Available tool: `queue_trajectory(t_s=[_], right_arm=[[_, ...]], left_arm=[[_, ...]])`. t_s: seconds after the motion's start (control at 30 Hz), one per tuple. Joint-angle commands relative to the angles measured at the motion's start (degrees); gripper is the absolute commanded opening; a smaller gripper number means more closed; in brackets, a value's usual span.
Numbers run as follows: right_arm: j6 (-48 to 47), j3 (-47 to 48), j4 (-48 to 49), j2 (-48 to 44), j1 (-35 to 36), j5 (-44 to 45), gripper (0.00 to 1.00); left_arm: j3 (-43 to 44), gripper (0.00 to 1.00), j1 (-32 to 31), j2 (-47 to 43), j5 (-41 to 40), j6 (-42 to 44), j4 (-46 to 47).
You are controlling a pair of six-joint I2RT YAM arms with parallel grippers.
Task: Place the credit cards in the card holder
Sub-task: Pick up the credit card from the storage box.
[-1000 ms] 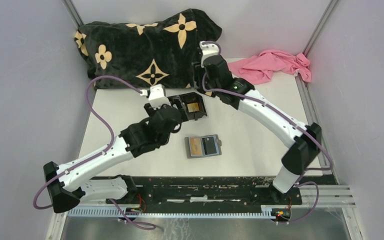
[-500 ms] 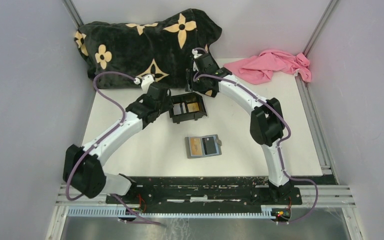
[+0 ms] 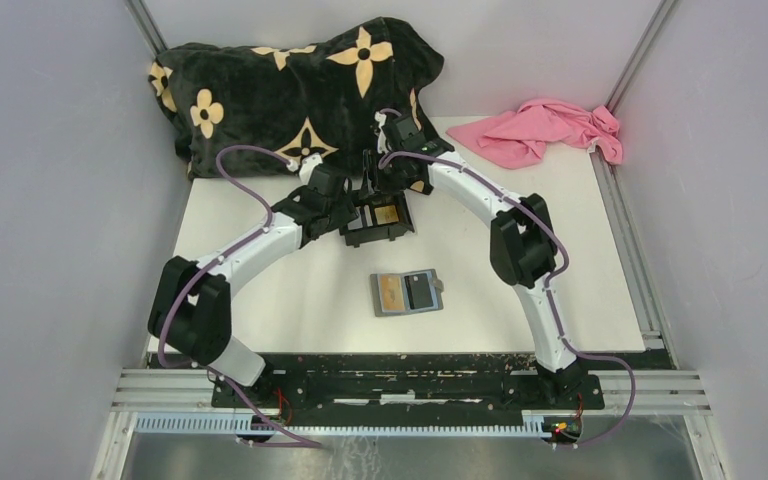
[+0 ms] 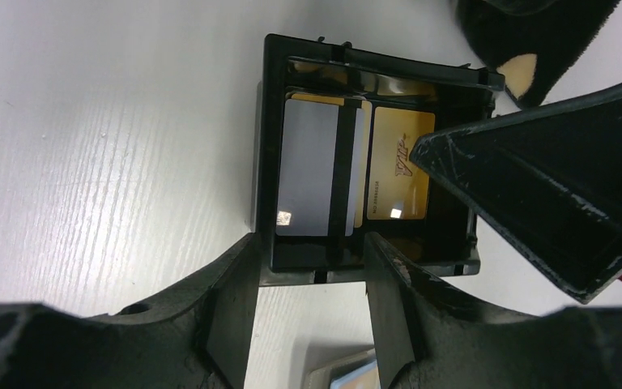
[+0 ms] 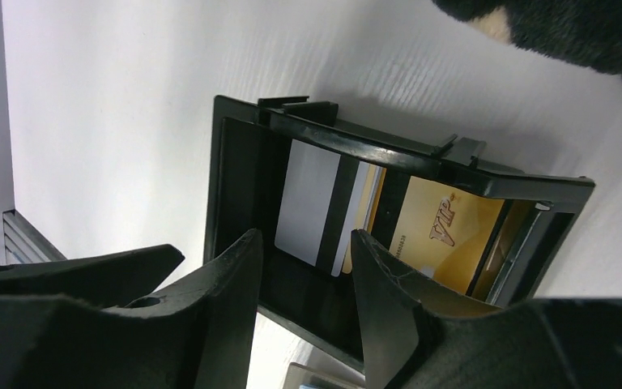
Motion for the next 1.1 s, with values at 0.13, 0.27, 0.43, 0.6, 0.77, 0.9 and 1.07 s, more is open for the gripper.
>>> queue_trajectory(t_s=[0.13, 0.27, 0.43, 0.6, 0.77, 0.9, 1.07], right_arm=[[0.4, 1.1, -1.2, 1.8, -0.3, -3.1, 0.52], [-0.3, 1.1, -2.4, 2.5, -0.3, -3.0, 0.54], [-1.0, 0.5, -3.1, 3.4, -0.6, -3.4, 0.57], [-1.3, -0.7, -2.6, 4.3, -1.0, -4.4, 0.58], [-0.9, -0.4, -2.1, 5.8, -1.2, -6.3, 0.58], [-0.6, 0.7, -2.1, 7.5, -1.2, -7.5, 0.59], [-0.1, 1.9, -2.2, 9.2, -1.3, -8.7, 0.59]], left_arm=[[-1.1, 0.57, 1.2, 0.9, 1.5, 3.5, 4.1], [-1.0, 0.57, 1.5, 2.3, 2.3, 3.6, 4.3], [-1.2, 0.57, 1.7, 3.9, 3.1, 3.7, 5.0], [-1.0, 0.57, 1.9, 5.6, 3.9, 3.9, 5.9], [-0.8, 0.55, 2.1, 7.3, 4.3, 4.0, 6.9], [-0.9, 0.5, 2.3, 8.3, 4.6, 4.4, 7.2], [-0.8, 0.4, 2.7, 9.6, 5.8, 4.9, 7.8]])
